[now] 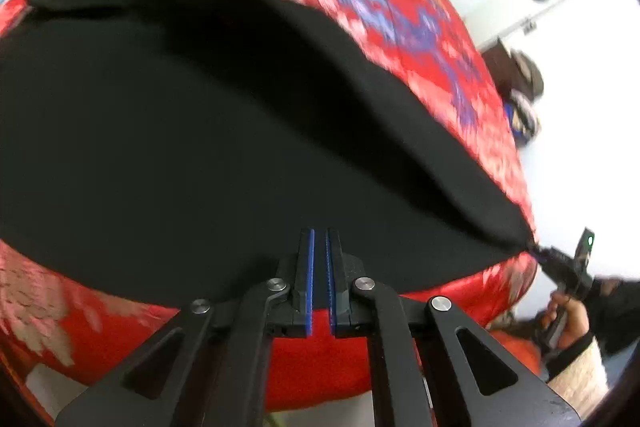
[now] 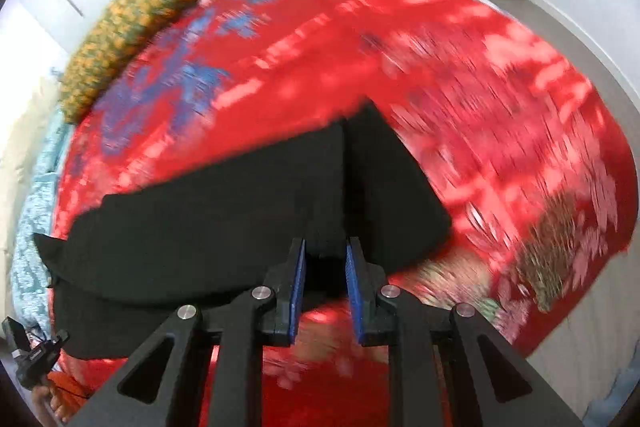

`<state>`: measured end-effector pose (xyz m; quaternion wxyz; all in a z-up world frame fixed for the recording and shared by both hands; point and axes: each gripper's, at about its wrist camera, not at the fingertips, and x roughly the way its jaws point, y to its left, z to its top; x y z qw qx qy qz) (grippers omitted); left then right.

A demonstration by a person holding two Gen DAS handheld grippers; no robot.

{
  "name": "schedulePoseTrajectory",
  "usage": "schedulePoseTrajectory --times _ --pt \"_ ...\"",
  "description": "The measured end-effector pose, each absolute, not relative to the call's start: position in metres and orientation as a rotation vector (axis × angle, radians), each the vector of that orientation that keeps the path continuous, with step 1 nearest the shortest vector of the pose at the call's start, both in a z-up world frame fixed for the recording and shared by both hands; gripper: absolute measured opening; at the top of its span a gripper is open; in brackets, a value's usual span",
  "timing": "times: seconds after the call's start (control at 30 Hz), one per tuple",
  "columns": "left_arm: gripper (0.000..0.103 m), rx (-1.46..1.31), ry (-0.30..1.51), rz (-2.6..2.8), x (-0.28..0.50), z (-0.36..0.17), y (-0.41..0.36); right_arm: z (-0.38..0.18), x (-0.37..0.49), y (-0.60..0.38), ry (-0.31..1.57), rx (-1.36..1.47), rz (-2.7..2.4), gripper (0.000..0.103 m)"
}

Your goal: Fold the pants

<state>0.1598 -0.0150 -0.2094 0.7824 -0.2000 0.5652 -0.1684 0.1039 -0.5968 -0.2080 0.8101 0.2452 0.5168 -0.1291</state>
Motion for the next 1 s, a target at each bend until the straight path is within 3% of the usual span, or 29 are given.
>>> schedulePoseTrajectory --times 0.1,0.17,0.23,0.47,0.53,0.57,0.6,0.63,0.67,0.83,0.93,1.0 --pt "0.011 -0.429 1.245 -0.323 0.166 -0.214 -0.014 -0.213 0.099 -0.593 1.087 0.508 -0.288 0.02" --pt "0.042 -0.522 1.233 -0.274 0.187 -0.213 0.01 -0.204 0.096 -0.588 1.052 0.49 -0.292 0.02" --pt "0.066 -0.59 1.198 -0.242 0.209 -0.209 0.03 -0.192 0.093 -0.581 1.019 0.461 -0.289 0.02" --pt "0.072 -0.652 1.095 -0.091 0.34 -0.183 0.094 -0.158 0.078 -0.571 0.956 0.404 -0.287 0.018" --pt "0.071 -0.621 1.139 -0.036 0.36 -0.189 0.101 -0.157 0.077 -0.569 0.948 0.408 -0.282 0.018" --pt "0.063 -0.593 1.168 -0.007 0.37 -0.193 0.101 -0.156 0.075 -0.569 0.946 0.41 -0.281 0.018" --pt "0.05 -0.571 1.194 0.002 0.377 -0.198 0.1 -0.156 0.075 -0.569 0.95 0.41 -0.276 0.018" --pt "0.014 -0.564 1.208 0.0 0.379 -0.201 0.101 -0.157 0.074 -0.568 0.957 0.409 -0.273 0.018" --pt "0.01 -0.554 1.223 0.002 0.38 -0.203 0.1 -0.16 0.073 -0.568 0.964 0.408 -0.272 0.018" --pt "0.006 -0.616 1.079 -0.058 0.353 -0.166 0.114 -0.165 0.083 -0.577 0.968 0.412 -0.278 0.017" --pt "0.007 -0.643 0.962 -0.121 0.291 -0.139 0.125 -0.151 0.089 -0.581 0.934 0.396 -0.276 0.017" --pt "0.007 -0.622 0.982 -0.128 0.243 -0.146 0.125 -0.145 0.091 -0.583 0.933 0.361 -0.275 0.017"
